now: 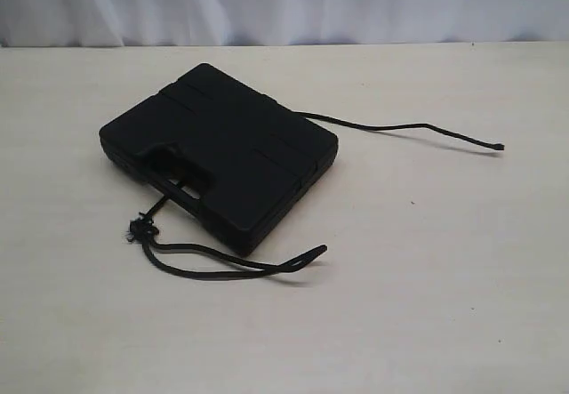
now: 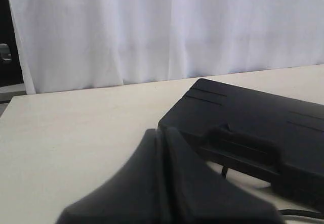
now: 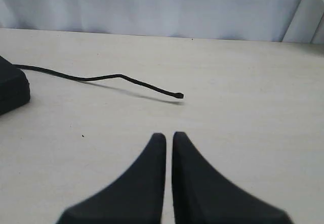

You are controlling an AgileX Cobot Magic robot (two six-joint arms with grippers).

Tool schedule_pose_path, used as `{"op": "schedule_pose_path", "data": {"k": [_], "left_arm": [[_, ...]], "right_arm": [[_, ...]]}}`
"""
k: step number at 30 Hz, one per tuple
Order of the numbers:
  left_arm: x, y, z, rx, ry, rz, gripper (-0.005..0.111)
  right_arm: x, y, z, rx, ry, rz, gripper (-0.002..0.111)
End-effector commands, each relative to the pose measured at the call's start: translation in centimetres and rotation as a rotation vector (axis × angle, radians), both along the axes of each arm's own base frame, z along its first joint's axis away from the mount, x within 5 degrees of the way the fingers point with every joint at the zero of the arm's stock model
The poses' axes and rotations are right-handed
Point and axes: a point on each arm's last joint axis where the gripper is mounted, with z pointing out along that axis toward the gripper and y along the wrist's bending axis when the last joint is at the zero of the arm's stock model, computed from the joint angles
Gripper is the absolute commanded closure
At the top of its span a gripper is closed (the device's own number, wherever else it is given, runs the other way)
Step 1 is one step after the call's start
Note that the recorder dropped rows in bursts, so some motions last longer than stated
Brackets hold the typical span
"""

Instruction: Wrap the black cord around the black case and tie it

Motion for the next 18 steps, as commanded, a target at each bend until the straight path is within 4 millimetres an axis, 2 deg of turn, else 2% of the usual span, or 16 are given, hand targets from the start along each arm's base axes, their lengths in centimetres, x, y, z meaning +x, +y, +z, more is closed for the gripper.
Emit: {"op": "schedule_pose_path", "data": {"k": [1, 12, 15, 17, 18], "left_arm": [[0.0, -0.1, 0.2, -0.011, -0.016, -0.007, 0.107], [0.0, -0.1, 0.2, -0.011, -0.021, -0.008, 0.107], [0.0, -0.4, 1.2, -0.085, -0.128, -0.04, 0.107], [-0.1, -0.6, 2.5, -0.204, -0.268, -0.075, 0.107], [-0.2, -0.7, 3.2, -0.268, -0.343, -0.091, 0.107]], "right_arm": [[0.0, 0.0, 0.0, 0.003, 0.001, 0.001, 0.104], [0.0, -0.1, 0.0, -0.042, 0.003, -0.001, 0.104], [0.1, -0.3, 0.6, -0.184, -0.051, 0.007, 0.104], [0.2, 0.0, 1.3, -0.135, -0.136, 0.022, 0.104], [0.3, 0.2, 1.7, -0.046, -0.185, 0.028, 0.104]]}}
